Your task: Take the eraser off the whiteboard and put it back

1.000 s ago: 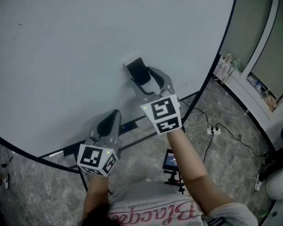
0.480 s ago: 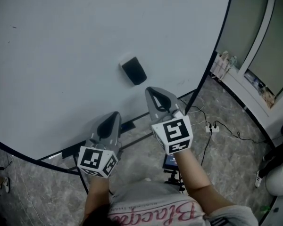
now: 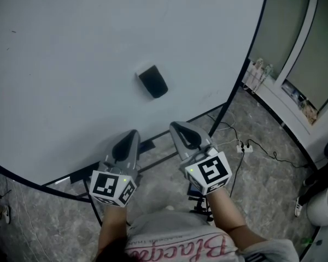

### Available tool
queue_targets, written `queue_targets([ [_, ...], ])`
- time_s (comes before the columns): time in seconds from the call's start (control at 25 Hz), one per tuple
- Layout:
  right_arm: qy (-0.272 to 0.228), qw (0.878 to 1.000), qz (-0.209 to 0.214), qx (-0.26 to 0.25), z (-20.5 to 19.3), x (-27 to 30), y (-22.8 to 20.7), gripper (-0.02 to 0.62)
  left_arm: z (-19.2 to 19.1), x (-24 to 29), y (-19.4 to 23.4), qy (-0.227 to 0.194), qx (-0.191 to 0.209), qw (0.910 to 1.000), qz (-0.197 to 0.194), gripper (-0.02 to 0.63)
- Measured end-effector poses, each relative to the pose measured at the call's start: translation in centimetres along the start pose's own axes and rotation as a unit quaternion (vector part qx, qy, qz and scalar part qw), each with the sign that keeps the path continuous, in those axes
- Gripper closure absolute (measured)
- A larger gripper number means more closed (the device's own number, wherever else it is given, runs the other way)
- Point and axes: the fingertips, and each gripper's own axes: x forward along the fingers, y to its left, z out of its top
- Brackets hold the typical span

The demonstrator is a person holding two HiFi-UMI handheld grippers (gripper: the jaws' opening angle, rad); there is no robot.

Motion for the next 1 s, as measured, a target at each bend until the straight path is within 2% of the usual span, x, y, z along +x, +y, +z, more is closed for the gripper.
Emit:
queue_targets([
  [0.32, 0.008, 0.999, 0.007, 0.045, -1.8, -1.6, -0.2, 0.594, 0.0, 0.0, -0.1, -0.003, -0.005, 1.0000, -0.001, 0.607],
  [1.0, 0.009, 0.999, 0.003, 0.049, -1.6, -1.6, 0.1, 0.594, 0.1, 0.3, -0.4, -0.011, -0.012, 0.9997, -0.016, 0.607],
])
